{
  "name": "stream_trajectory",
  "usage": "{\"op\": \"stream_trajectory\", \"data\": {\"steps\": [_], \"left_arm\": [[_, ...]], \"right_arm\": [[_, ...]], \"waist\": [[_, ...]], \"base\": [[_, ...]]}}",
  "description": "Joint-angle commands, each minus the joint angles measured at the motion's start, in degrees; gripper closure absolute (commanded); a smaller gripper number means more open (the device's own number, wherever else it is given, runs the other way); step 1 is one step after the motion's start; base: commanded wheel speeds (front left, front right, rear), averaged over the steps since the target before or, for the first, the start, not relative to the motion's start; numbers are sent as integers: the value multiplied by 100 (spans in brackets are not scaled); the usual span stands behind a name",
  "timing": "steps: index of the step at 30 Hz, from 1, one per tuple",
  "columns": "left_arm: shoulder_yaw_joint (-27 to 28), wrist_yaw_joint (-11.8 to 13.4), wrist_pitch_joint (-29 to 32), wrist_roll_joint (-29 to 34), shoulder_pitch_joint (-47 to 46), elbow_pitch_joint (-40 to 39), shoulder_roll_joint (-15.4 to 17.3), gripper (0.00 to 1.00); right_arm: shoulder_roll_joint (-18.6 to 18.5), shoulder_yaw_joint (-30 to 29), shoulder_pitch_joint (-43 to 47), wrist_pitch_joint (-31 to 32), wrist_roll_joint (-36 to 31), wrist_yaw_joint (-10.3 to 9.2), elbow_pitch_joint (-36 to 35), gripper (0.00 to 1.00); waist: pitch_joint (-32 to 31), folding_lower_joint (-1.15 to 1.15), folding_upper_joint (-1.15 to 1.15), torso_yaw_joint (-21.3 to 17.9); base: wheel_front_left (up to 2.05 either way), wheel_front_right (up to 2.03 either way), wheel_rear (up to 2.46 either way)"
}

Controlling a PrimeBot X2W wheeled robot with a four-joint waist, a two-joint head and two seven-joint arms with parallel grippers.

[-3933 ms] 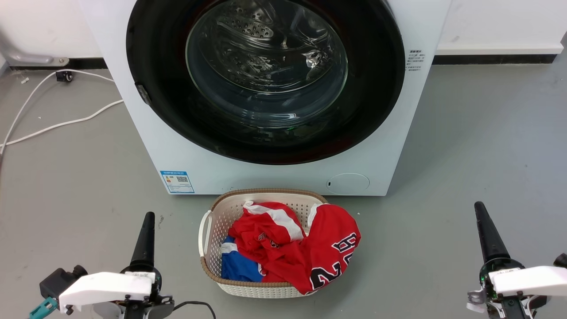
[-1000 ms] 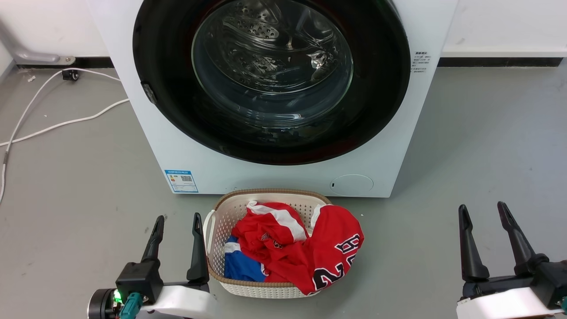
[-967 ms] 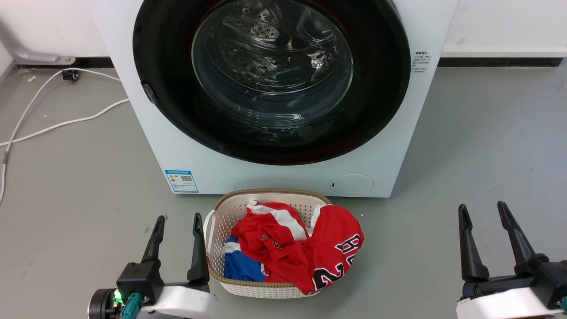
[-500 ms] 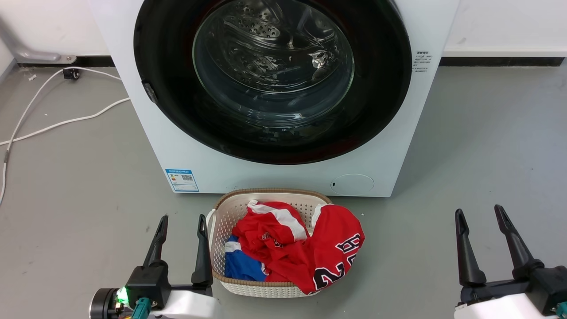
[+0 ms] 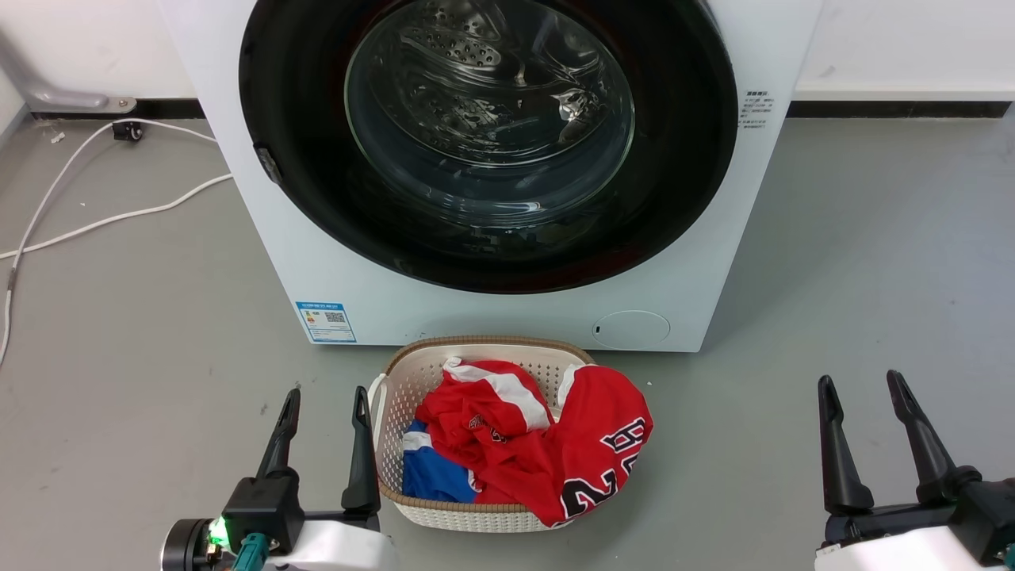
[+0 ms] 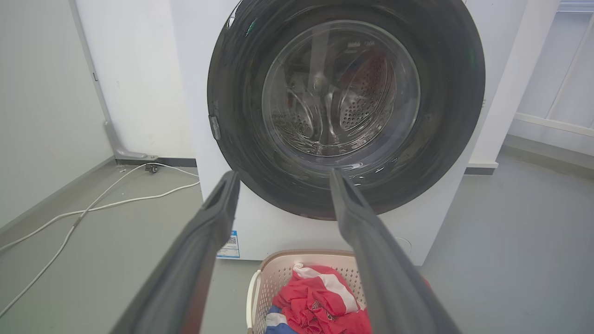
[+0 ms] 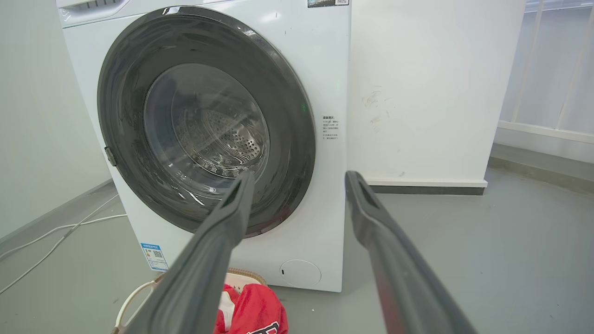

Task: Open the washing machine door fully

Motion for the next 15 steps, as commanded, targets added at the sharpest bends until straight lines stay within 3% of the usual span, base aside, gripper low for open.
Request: {"op": "stream_trajectory", "data": {"steps": [1,15], "left_arm": [[10,13,-30,-28,62,8,-7,0],[16,18,-24,-19,46,41,-8,0]], "right_arm": [[7,3,27,-22,47,-2,19,0],[7,3,23,-22,59,-2,75,0]], "waist": [[1,0,0,0],[6,0,0,5]], "base": [[0,0,0],[0,0,0]]}}
